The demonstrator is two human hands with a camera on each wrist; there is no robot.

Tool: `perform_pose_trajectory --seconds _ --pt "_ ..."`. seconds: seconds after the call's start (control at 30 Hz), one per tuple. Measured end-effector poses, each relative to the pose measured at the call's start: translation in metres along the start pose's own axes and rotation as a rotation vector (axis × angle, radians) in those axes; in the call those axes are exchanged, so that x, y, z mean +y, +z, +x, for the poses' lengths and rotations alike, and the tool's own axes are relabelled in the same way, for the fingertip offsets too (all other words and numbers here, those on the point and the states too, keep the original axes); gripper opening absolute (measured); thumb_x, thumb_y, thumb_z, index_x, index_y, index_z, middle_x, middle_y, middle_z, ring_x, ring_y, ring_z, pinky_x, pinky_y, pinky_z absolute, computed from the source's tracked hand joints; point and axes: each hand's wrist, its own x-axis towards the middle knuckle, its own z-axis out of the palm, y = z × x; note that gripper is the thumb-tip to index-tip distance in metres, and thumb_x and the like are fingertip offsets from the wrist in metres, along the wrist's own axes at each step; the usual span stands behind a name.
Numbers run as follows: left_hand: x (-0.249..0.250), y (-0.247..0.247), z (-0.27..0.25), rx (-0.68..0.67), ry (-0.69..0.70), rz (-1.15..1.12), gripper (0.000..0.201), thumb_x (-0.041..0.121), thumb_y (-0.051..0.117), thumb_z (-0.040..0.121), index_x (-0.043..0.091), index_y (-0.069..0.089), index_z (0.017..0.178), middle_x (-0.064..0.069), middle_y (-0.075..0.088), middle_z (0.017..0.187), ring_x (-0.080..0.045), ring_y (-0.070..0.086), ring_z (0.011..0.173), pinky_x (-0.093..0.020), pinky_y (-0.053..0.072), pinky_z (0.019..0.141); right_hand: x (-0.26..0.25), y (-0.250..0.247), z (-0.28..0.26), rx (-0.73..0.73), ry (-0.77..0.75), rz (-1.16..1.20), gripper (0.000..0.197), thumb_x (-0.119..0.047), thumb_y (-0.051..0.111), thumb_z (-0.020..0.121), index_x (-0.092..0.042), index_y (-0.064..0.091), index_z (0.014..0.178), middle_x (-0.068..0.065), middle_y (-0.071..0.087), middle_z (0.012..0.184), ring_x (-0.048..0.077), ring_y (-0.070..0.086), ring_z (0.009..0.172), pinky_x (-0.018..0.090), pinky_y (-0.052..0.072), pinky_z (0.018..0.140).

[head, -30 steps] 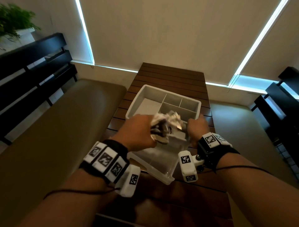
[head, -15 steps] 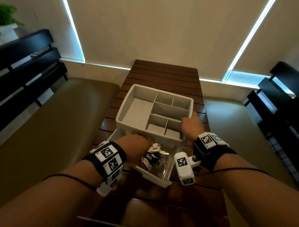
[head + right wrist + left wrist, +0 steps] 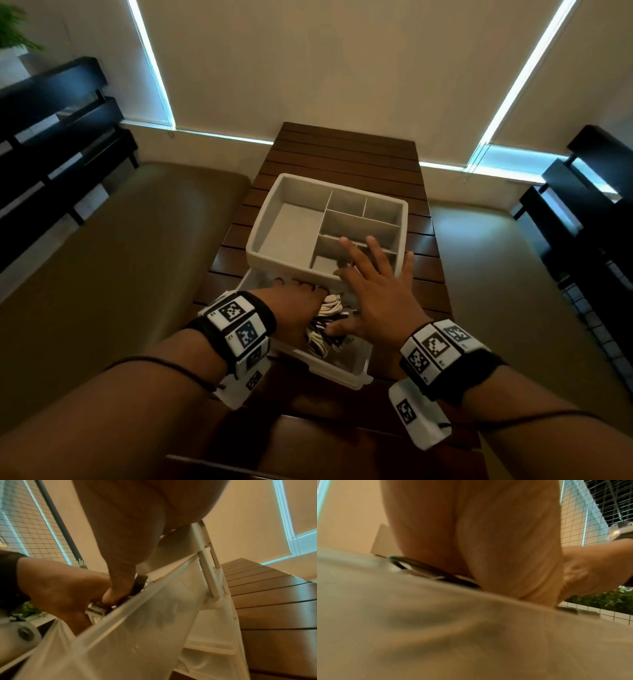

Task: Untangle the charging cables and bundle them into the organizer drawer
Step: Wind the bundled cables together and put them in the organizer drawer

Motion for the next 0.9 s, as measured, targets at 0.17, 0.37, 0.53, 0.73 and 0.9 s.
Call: perform_pose_trajectory --seconds 0.17,0.37,0.53,0.73,0.9 --pt "-0.011 0.004 -0.002 0.081 0.073 -0.138 0.084 0.047 0.077 0.072 0.014 0.04 0.14 -0.011 0.054 0.135 -0.028 0.053 0.121 -0.042 0.046 0.102 -0.007 0.0 0.0 -0.006 0.035 0.011 0.085 -0.068 0.066 0.069 -0.029 0.034 0.137 -0.016 -0.025 0.156 0.024 -0.027 0.144 0.076 0.001 0.106" --pt "-0.003 0.007 -0.003 0.119 0.154 -0.076 0.063 0.041 0.075 0.078 0.02 0.049 0.132 -0.007 0.058 0.126 -0.026 0.057 0.113 -0.038 0.049 0.096 -0.008 -0.005 0.004 -0.033 0.092 0.152 0.061 -0.075 0.05 0.076 -0.031 0.045 0.118 -0.021 -0.021 0.156 0.02 -0.023 0.145 0.075 0.002 0.106" --pt "-0.013 0.018 -0.014 0.303 0.212 -0.22 0.074 0.053 0.08 0.068 0.022 0.053 0.129 -0.001 0.065 0.121 -0.021 0.063 0.107 -0.034 0.051 0.09 -0.017 -0.003 0.003 0.018 0.133 0.105 0.05 -0.065 0.061 0.077 -0.029 0.046 0.11 -0.014 -0.014 0.159 0.028 -0.016 0.147 0.075 0.009 0.106" --pt "-0.027 0.037 -0.042 0.81 0.235 -0.166 0.057 0.062 0.066 0.072 0.019 0.062 0.109 -0.003 0.066 0.101 -0.02 0.059 0.094 -0.038 0.056 0.076 -0.018 -0.003 0.006 0.022 0.152 0.1 0.048 -0.064 0.061 0.078 -0.03 0.047 0.109 -0.013 -0.012 0.159 0.028 -0.014 0.147 0.072 0.015 0.104" --pt "-0.028 0.063 -0.06 0.777 0.378 0.032 0.068 0.075 0.041 0.086 0.019 0.069 0.115 -0.002 0.068 0.115 -0.022 0.057 0.111 -0.035 0.05 0.091 -0.02 -0.005 0.005 0.032 0.158 0.1 0.044 -0.061 0.06 0.081 -0.03 0.048 0.11 -0.013 -0.01 0.16 0.028 -0.011 0.147 0.069 0.018 0.104"
